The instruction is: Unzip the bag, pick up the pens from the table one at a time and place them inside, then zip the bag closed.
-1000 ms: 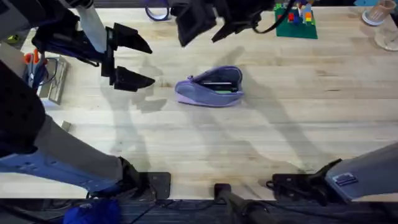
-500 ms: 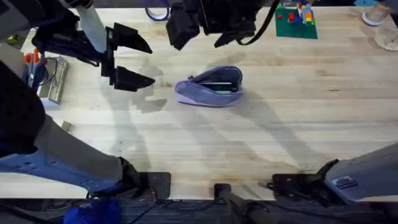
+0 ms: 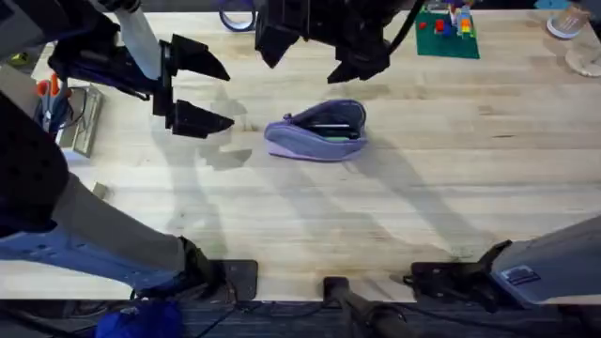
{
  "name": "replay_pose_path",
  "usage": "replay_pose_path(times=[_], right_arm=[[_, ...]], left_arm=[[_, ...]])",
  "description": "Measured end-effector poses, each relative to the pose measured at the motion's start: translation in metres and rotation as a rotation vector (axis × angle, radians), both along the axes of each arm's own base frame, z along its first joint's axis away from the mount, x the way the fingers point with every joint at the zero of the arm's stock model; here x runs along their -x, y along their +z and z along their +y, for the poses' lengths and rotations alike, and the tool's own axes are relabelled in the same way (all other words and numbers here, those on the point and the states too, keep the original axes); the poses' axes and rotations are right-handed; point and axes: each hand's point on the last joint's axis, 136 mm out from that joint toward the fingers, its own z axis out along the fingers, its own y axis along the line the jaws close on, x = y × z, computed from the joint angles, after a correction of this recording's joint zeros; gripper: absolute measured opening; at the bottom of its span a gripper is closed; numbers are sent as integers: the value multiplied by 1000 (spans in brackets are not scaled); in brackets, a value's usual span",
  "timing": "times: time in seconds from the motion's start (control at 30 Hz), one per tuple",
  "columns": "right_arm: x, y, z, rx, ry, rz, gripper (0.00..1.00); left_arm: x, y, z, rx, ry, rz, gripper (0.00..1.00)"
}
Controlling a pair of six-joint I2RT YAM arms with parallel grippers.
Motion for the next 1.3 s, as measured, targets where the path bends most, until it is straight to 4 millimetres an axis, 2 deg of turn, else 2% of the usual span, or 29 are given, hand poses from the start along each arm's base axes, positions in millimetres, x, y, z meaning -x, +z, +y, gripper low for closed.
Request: replay_pose_path(times=[0.43,0.97,1.07,1.3], right_arm=[[1,0,0,8,32,-8,996],[6,-1,5,51,174,-70,996],[6,-5,6,59,184,-65,996],[3,-29,12,99,214,-27,996]], left_arm=[[0,0,0,0,0,0,993],[0,0,0,0,0,0,993],[0,0,0,0,0,0,993],[0,0,0,0,0,0,993]])
